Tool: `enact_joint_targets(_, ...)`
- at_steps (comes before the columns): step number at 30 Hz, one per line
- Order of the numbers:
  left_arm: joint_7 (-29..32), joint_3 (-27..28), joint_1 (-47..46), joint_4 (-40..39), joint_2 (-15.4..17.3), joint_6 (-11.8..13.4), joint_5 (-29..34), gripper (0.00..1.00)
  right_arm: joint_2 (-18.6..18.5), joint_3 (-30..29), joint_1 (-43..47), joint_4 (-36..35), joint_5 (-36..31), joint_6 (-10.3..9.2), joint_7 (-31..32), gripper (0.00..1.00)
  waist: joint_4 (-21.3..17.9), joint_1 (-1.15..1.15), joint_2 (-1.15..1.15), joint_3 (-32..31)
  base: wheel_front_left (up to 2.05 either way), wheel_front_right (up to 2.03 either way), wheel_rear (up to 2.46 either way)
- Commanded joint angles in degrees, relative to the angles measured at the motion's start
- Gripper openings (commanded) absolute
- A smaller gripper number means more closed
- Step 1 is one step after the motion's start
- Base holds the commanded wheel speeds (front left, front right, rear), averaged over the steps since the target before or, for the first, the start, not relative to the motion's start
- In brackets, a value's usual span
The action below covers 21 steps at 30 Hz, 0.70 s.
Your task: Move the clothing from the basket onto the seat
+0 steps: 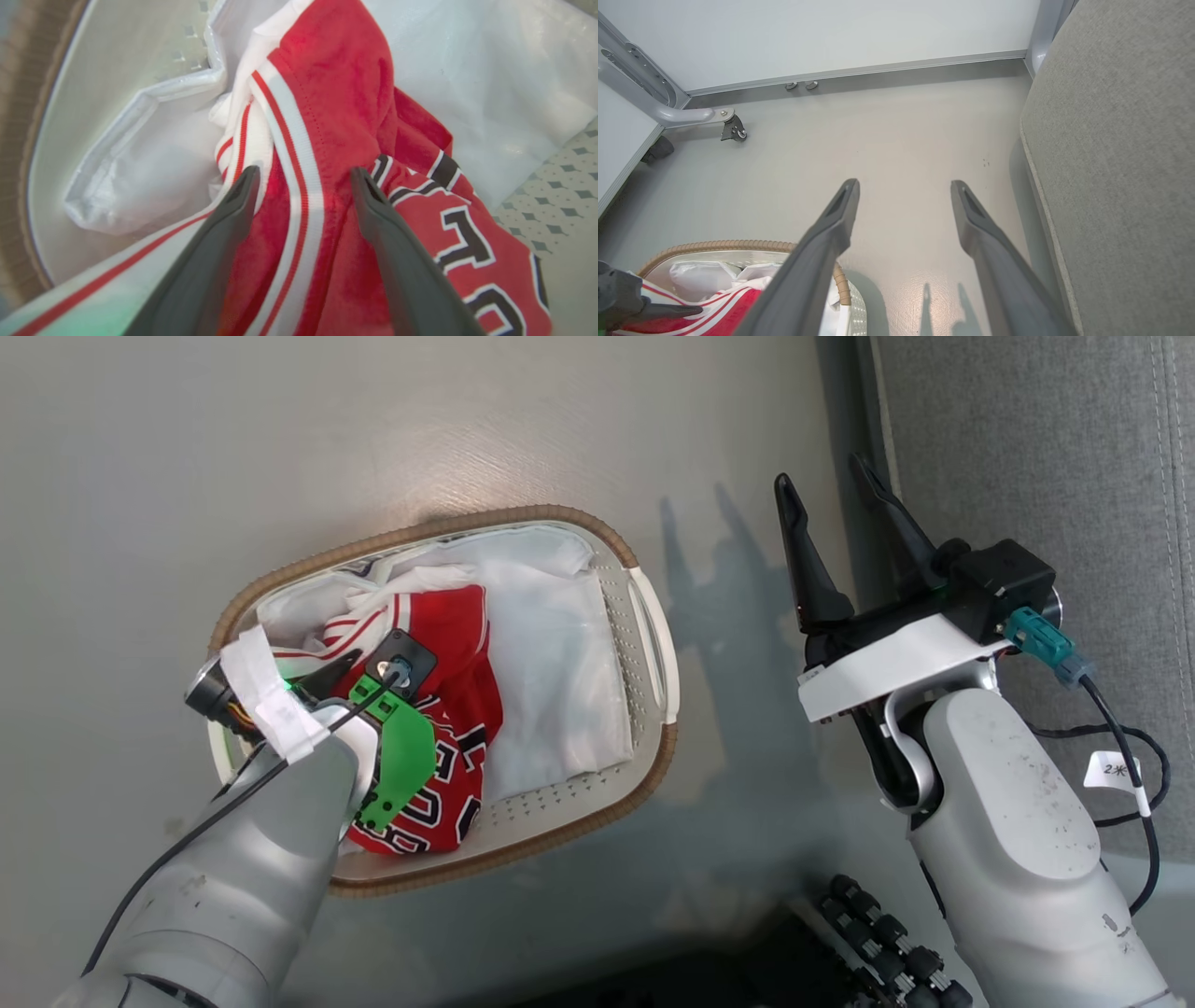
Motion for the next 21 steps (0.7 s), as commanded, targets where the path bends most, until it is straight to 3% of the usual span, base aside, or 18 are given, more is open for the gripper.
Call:
enact_joint_targets(1, 1.2, -0.5, -1.0, 0.2, 0.8, 0.7, 0.8, 1.0, -0.2, 0.1, -0.6, -0.2, 0.6, -0.08, -0.3, 1.0, -0.8, 0.0, 0.0, 0.8, 0.0, 0.0, 0.0)
enact_joint_targets(5, 5.4, -1.1, -1.1, 0.3, 1.4, 1.5, 1.0, 1.0, -0.1, 2.4, -0.8, 0.1, 2.6, -0.08, -0.3, 1.0, -1.9, 0.0, 0.0, 1.7, 0.0, 0.0, 0.0)
enact_joint_targets(21, 10.6, -5.8, -4.2, 0.4, 2.6, 3.1, 3.7, 1.0, -0.2, 3.3, -2.1, -2.0, 4.7, -0.08, -0.3, 1.0, -3.4, 0.0, 0.0, 6.5, 0.0, 0.0, 0.0)
